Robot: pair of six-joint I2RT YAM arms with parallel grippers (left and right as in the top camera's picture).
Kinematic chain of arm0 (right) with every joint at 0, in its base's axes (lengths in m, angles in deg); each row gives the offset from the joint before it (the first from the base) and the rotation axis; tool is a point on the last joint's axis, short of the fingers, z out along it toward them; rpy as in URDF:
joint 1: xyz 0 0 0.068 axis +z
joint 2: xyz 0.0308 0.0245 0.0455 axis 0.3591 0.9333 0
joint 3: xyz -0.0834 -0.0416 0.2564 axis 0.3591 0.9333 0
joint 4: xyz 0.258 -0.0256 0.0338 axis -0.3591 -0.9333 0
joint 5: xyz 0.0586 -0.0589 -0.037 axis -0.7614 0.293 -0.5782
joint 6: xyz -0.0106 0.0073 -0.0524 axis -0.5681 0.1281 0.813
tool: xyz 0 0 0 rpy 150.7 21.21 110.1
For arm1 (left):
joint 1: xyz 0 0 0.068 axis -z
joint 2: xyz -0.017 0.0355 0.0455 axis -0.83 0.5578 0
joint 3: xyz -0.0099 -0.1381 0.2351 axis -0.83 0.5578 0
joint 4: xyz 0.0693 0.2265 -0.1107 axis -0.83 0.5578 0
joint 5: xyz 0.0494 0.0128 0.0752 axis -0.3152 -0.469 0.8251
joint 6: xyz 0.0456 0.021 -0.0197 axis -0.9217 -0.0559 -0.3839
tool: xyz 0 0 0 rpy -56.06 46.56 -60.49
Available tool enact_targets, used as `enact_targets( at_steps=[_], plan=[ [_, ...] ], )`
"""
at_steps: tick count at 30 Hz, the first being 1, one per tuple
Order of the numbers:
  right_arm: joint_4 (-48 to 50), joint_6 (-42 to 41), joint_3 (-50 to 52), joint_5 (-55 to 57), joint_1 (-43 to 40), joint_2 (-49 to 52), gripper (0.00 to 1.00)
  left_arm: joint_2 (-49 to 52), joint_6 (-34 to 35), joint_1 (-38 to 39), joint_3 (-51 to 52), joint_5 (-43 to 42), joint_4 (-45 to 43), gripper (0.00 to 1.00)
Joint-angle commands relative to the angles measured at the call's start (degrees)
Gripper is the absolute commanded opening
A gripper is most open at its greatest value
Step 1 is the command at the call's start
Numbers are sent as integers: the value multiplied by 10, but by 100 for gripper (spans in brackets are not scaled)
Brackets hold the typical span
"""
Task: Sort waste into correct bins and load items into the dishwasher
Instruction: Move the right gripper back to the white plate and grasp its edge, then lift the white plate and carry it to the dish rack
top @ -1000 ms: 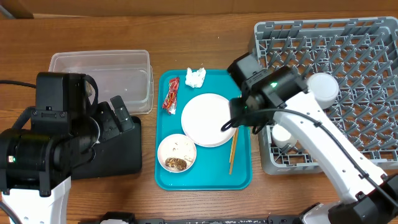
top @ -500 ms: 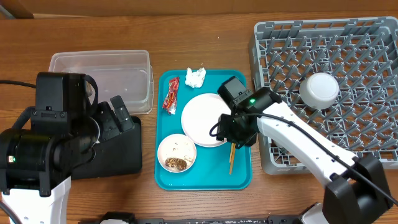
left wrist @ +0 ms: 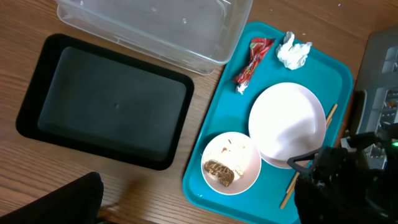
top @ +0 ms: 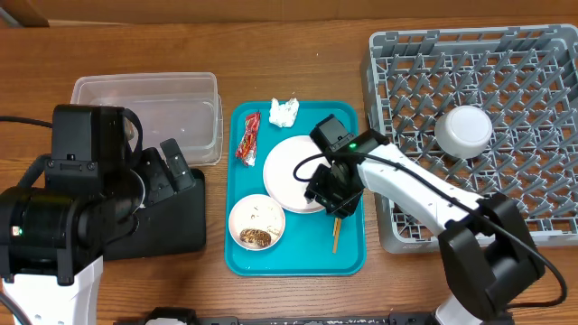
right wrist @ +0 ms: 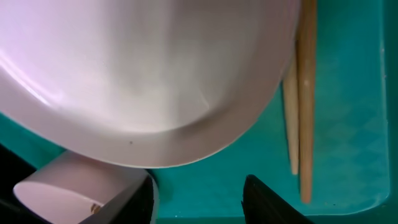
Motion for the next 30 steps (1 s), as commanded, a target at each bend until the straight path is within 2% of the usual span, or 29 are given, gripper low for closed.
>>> enact_targets(
  at_steps=[1,8,11,16,18,20,30],
  plan=[
    [4,-41,16,-3,0,3,49,2,8,-3,-5,11,-1,100],
    [64,-88,56,-3,0,4,49,2,8,-3,-5,11,-1,100],
    [95,-96,73,-3,0,8,45,2,8,-3,-5,11,-1,100],
    [109,-109,84,-5,0,16,28,2,8,-3,-5,11,-1,100],
    [108,-98,83,-3,0,16,14,2,8,-3,-5,11,-1,100],
    [103,-95,83,-3,-1,15,5,2,8,-3,-5,11,-1,100],
    [75,-67,62,3,-3,15,4,2,8,-3,-5,11,-1,100]
  ],
)
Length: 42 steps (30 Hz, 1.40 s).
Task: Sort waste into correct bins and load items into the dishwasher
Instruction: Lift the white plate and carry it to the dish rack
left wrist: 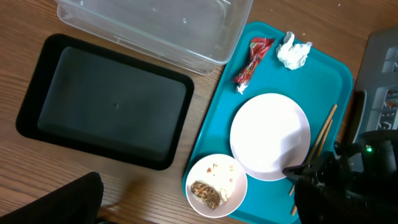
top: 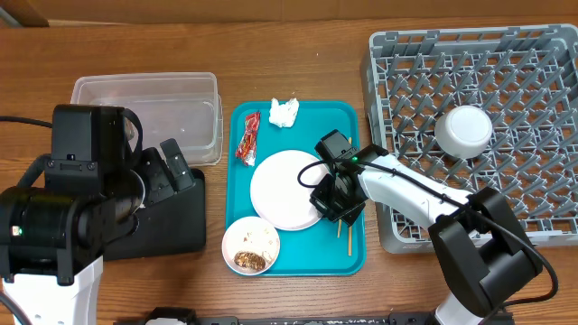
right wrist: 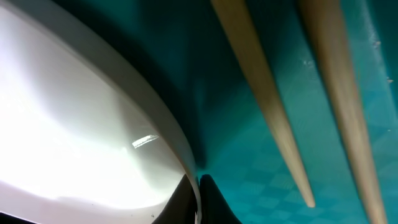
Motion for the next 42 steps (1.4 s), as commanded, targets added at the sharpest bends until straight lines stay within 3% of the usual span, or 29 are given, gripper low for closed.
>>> enact_targets(
  at_steps=[1,11,22,27,34,42],
  plan=[
    [-7,10,-15,11,-1,5,4,2,8,-3,-5,11,-1,100],
    [-19,123,-73,114,-33,-47,4,2,8,-3,-5,11,0,100],
    [-33,318,-169,184,-61,-155,4,2,8,-3,-5,11,-1,100],
    [-89,345,-195,354,-119,-196,4,2,8,-3,-5,11,-1,100],
    [-86,389,-195,623,-209,-211,4,2,8,-3,-5,11,0,100],
    [12,517,-195,682,-269,-202,4,2,8,-3,-5,11,-1,100]
  ],
)
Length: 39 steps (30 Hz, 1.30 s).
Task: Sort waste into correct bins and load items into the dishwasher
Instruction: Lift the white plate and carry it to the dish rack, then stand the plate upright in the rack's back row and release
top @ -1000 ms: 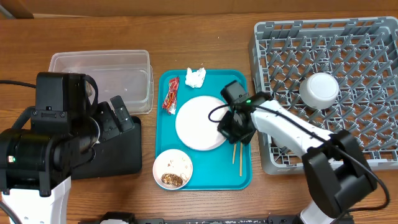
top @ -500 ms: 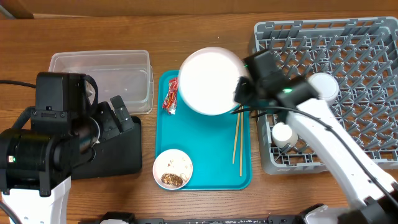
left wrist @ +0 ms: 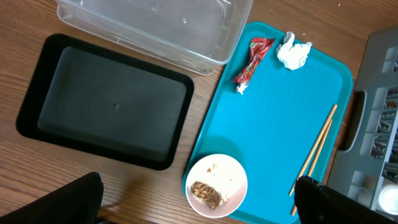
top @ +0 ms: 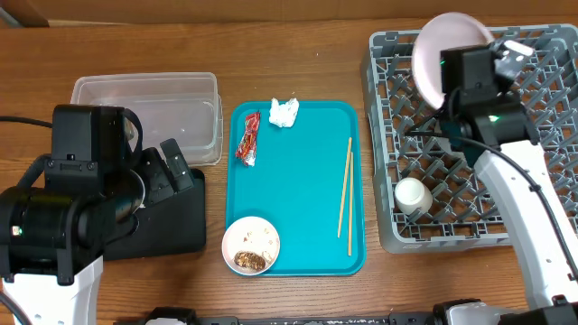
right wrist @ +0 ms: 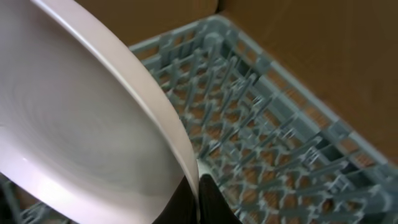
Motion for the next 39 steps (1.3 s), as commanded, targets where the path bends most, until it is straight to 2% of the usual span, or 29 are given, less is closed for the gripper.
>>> enact_targets(
  at_steps=[1,6,18,29,35,39],
  plan=[
    [26,76,-17,50,-16,1,4,2,8,-3,-5,11,0,100],
    [47,127,-16,50,-23,33,4,2,8,-3,-5,11,-1,100],
    [53,129,-16,50,-23,132,4,2,8,-3,-5,11,-1,100],
    [106,129,-17,123,-23,134,4,2,8,-3,-5,11,-1,100],
    [105,129,-17,116,-23,134,4,2,8,-3,-5,11,-1,100],
    [87,128,-16,63,-21,134,4,2,8,-3,-5,11,0,100]
  ],
)
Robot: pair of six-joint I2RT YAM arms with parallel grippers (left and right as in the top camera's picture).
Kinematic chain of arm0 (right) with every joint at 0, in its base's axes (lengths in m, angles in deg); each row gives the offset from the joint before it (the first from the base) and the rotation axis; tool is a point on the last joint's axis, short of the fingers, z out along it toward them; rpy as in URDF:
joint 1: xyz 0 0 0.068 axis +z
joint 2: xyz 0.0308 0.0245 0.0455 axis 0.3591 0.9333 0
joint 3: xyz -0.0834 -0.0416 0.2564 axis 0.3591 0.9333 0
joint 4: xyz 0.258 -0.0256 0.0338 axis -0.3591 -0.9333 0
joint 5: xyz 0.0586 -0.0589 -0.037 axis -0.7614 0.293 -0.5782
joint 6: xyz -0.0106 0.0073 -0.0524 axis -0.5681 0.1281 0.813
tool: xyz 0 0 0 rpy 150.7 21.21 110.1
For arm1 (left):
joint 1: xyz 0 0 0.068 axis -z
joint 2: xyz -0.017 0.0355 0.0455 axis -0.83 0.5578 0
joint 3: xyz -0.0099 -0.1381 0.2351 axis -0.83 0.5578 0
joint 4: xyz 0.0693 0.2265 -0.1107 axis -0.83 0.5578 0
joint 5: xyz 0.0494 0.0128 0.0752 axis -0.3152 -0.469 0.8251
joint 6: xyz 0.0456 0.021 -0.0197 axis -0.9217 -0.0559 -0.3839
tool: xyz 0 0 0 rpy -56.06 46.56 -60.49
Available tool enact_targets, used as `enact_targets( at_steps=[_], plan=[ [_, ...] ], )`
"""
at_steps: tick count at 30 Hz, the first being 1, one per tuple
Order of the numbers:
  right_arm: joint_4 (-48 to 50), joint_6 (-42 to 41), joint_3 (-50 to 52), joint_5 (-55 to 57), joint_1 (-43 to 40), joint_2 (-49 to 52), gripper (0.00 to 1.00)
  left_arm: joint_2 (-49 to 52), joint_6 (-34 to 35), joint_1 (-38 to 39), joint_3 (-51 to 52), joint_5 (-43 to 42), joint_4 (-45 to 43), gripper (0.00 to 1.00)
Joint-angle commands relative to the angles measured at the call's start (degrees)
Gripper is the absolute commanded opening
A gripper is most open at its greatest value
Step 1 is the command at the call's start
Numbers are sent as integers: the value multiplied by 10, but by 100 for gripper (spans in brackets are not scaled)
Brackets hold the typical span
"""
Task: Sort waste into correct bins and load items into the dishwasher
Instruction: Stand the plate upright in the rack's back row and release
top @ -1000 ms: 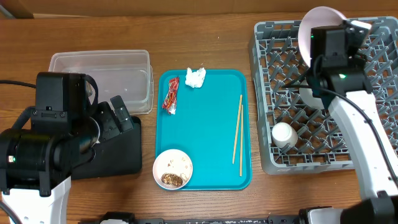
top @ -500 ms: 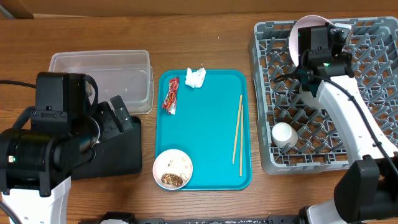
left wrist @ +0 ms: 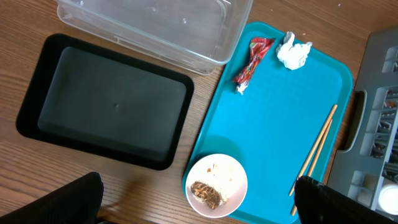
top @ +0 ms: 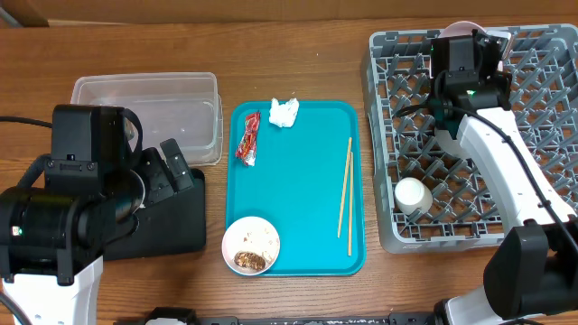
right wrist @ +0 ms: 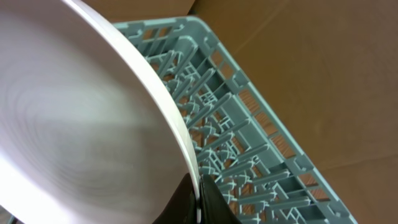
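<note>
My right gripper [right wrist: 198, 200] is shut on the rim of a white plate [right wrist: 81, 124]. It holds the plate on edge over the back rows of the grey dish rack [top: 542, 135]; from overhead only a sliver of the plate [top: 463, 29] shows. A white cup [top: 411, 196] lies in the rack's front left corner. The teal tray [top: 298, 181] carries chopsticks [top: 344, 190], a bowl of food scraps [top: 252, 244], a red wrapper [top: 248, 140] and a crumpled tissue [top: 284, 111]. My left gripper [left wrist: 199, 214] hangs open over the table's left side, holding nothing.
A clear plastic container [top: 149, 113] stands at the back left, with a black bin [left wrist: 106, 106] in front of it. The rack's upright prongs [right wrist: 249, 143] lie close under the plate. Beyond the rack is brown cardboard [right wrist: 323, 74].
The plate was held high over the rack's back left with its face toward the overhead camera. It now stands nearly on edge, lower among the back prongs. The left arm is unchanged.
My right gripper was open at the plate's rim on the tray, with the cup mid-rack. Then it was shut on the rim, and plate and bowl had shifted left. Then the plate was over the rack's back and the cup lay front left. Now the plate is edge-on.
</note>
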Motion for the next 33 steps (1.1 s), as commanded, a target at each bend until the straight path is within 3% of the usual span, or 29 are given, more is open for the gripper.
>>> enact_targets(
  at_steps=[1,8,15,17,25,29,33],
  plan=[
    [-10,-3,-12,-37,2,3,4,2,8,-3,-5,11,-1,100],
    [-26,-37,-11,-43,2,24,7,2,8,-3,-5,11,-1,100],
    [-11,-34,-14,-22,2,29,60,2,8,-3,-5,11,-1,100],
    [-12,-34,-23,-12,2,28,67,2,8,-3,-5,11,-1,100],
    [-33,-35,-62,-32,5,-29,70,2,8,-3,-5,11,0,100],
    [-75,-36,-74,-148,6,-87,71,2,8,-3,-5,11,-1,100],
    [-146,-37,-76,-284,6,-142,65,2,8,-3,-5,11,-1,100]
  ],
)
